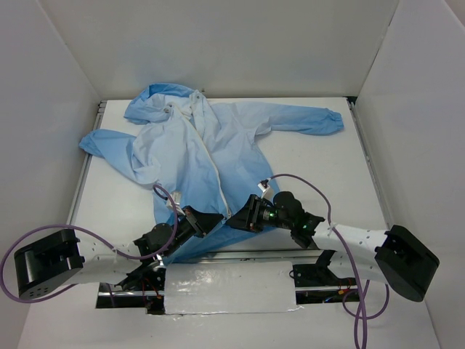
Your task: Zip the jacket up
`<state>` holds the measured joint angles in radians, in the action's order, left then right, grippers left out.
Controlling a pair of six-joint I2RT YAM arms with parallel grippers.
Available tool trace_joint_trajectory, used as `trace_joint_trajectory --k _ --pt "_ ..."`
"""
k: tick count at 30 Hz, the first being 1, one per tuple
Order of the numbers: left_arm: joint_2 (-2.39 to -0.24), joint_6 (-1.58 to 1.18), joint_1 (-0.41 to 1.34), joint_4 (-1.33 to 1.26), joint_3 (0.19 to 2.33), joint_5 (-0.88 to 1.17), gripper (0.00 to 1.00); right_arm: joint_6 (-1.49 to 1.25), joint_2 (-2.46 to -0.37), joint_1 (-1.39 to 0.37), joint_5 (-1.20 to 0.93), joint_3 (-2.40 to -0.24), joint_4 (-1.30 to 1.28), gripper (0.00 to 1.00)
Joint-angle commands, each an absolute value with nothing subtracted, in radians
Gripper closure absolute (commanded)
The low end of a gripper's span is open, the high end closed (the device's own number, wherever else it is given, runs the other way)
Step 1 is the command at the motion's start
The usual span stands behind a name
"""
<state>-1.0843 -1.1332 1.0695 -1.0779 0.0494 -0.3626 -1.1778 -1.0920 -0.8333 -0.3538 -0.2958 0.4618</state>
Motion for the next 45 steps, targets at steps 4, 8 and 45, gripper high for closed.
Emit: trace_joint_trajectory --k 4,8,45 --pt "-1.089 -1.14 1.072 -1.181 -0.023 -0.367 1.0 -1.173 -1.098 -0.833 -0.327 -0.342 0.499 0.56" --pt "-1.089 -1.138 1.074 -1.181 -0.025 -0.365 1.0 -1.187 -1.098 -0.83 -0.324 -0.336 0.499 0.6" --pt "-1.111 -1.137 1.074 -1.206 -0.021 -0.354 1.0 -1.172 -1.068 -0.802 -0.279 -0.345 0.453 0.76"
